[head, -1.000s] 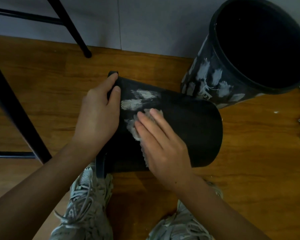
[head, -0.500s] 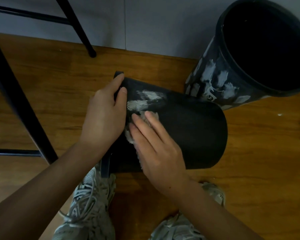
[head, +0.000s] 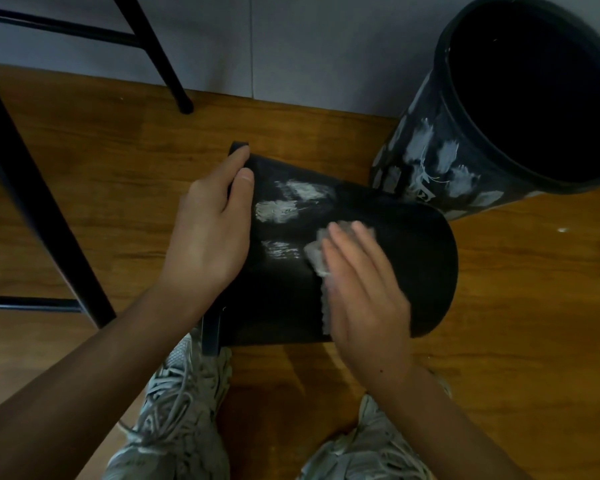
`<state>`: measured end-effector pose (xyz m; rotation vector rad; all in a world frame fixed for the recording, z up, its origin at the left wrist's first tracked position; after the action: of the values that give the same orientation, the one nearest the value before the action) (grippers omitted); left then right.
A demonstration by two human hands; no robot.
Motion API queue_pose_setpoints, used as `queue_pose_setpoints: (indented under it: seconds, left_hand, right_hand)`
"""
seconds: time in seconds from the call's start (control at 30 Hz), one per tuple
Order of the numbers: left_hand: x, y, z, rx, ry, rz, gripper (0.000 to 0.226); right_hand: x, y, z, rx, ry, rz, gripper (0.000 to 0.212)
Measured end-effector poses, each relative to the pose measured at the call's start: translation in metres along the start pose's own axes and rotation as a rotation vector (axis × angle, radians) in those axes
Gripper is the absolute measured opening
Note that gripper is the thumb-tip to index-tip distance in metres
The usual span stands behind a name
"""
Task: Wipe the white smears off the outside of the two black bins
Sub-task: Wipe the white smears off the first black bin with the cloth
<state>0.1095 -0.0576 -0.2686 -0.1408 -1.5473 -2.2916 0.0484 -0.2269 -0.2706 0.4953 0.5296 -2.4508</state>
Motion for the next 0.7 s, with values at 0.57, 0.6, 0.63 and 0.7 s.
queue_pose_setpoints:
  seconds: [0.57, 0.6, 0.63, 0.7]
  left_hand:
    - [-0.008, 0.002, -0.004, 0.030, -0.038, -0.003, 0.041]
    - [-0.007, 0.002, -0.004, 0.033, -0.044, -0.001, 0.041]
    - [-0.006, 0.001, -0.003, 0.039, -0.048, 0.000, 0.041]
    - [-0.004, 0.000, -0.002, 0.063, -0.052, 0.003, 0.042]
  right_hand:
    - [-0.012, -0.043, -0.015, -0.021, -0.042, 0.228, 0.028]
    - [-0.021, -0.044, -0.015, -0.041, -0.034, 0.200, 0.028]
    - [-0.028, -0.047, -0.017, -0.060, -0.033, 0.182, 0.027]
    - [-0.034, -0.052, -0.020, -0.075, -0.050, 0.179, 0.027]
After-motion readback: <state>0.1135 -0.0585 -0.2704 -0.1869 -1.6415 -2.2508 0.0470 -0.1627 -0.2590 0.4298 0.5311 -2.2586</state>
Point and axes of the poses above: each hand's wrist, its own x-axis away from the middle knuckle, its own z-axis out of the back of the hand, y = z × x, the point moved 7 cm from there along -x, towards the middle knuckle, and after that the axes turned 8 degrees about z, right-handed, at the moved point
